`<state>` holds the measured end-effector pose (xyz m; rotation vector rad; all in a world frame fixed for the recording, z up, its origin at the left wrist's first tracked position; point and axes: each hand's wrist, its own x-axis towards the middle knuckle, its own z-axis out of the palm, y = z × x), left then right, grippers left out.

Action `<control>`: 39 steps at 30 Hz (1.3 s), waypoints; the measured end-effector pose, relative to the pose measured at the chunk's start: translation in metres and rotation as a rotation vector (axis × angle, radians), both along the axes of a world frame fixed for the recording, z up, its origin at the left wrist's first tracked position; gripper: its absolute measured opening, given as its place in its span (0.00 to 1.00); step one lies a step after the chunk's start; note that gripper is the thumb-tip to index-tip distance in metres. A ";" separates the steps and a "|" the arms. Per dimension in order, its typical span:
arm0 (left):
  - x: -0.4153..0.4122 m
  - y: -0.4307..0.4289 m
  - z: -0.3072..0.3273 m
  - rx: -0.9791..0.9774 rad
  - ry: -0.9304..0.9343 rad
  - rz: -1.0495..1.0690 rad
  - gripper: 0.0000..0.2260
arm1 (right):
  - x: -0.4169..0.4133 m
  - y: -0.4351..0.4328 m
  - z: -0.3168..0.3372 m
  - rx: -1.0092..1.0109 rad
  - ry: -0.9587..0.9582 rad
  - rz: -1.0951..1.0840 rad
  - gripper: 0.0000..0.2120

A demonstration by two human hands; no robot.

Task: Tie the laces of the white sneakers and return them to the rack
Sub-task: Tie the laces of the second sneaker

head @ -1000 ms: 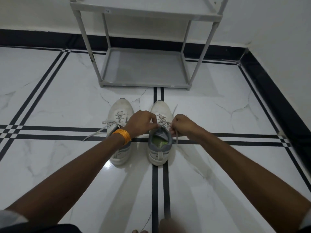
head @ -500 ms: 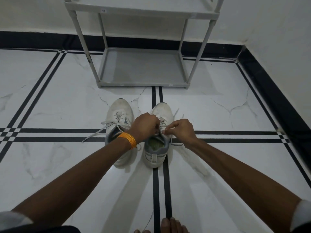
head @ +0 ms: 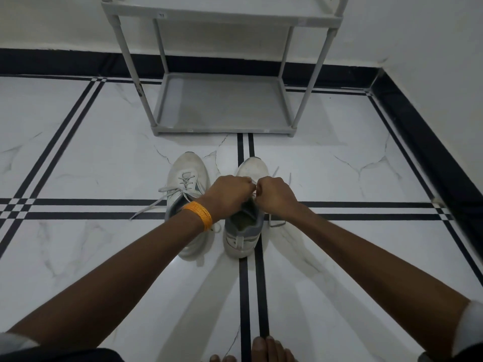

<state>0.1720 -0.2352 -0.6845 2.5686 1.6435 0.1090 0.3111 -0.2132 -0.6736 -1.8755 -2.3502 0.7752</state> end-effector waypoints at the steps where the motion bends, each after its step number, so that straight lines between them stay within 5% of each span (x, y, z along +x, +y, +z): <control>1: 0.003 0.001 0.000 -0.033 0.008 -0.005 0.08 | -0.001 0.000 -0.001 -0.008 0.003 -0.014 0.07; 14: -0.010 0.005 -0.006 -0.504 -0.432 0.280 0.09 | 0.013 0.002 -0.013 -0.207 0.403 -0.333 0.03; 24: -0.008 0.002 -0.013 -0.395 -0.571 0.319 0.09 | 0.011 0.002 -0.018 -0.165 0.452 -0.384 0.05; 32: -0.026 0.000 -0.018 -0.201 -0.384 0.250 0.05 | 0.016 0.012 -0.013 0.068 0.209 -0.161 0.04; 39: -0.041 0.016 0.034 -0.133 -0.354 0.220 0.13 | 0.024 0.038 0.049 -0.213 0.288 -0.180 0.13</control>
